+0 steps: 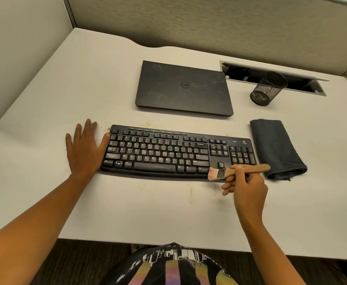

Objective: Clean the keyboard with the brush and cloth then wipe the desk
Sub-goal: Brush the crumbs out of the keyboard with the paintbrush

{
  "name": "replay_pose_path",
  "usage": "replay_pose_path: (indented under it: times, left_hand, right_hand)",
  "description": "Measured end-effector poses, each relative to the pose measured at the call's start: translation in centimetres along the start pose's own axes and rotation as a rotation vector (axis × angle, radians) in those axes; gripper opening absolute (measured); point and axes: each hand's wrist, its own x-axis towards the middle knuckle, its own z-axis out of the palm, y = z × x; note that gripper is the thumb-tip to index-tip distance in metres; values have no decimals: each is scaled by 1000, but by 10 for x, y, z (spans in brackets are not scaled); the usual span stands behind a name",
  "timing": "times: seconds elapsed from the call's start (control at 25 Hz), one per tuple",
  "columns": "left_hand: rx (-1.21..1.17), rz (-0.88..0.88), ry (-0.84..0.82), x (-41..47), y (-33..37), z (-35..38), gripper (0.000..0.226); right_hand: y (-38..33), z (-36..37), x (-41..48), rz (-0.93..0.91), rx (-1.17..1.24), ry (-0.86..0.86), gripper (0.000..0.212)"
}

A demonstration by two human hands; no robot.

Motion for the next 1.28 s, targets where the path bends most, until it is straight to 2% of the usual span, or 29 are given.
replay_pose_path:
  times: [0.12,0.24,0.4,0.52,0.56,0.76,0.8,0.92,1.0,1.12,1.28]
  left_hand:
    - [-12,-2,0,0,2,-1,60]
    - [-9,-7,3,0,2,-1,59]
    - [-15,-7,-5,-1,2,-1,59]
    - [-15,-2,0,-1,1,-1,59]
    - [-16,0,-6,-1,2,-1,59]
    - [-16,-11,-1,-2,0,0,59]
    - [-19,-9,-2,-2,0,-1,59]
    - [-19,-9,-4,-2,2,0,59]
    - [-16,-5,1,-2,2,0,60]
    - [-17,-2,0,-1,1,0,60]
    - [-23,-5,0,-1,1,0,58]
  right_hand:
    - [1,2,1,13,7,38,32]
    - [2,-2,1,-5,-23,-33,31]
    - [3,-3,3,61,50,-13,30]
    - [6,-7,-1,150,58,-302,29]
    - [8,-10,-3,140,54,-329,28]
    - [3,-16,-4,-127,55,23,25]
    - [3,-14,-4,-154,12,15,24]
    - [6,-8,-7,-164,-181,-155,28]
    - [3,-6,-7,-254,-253,-115,33]
    - [-5,-6,13,-341,-227,-31,32]
    - [-22,3,36,-324,-340,-149,32]
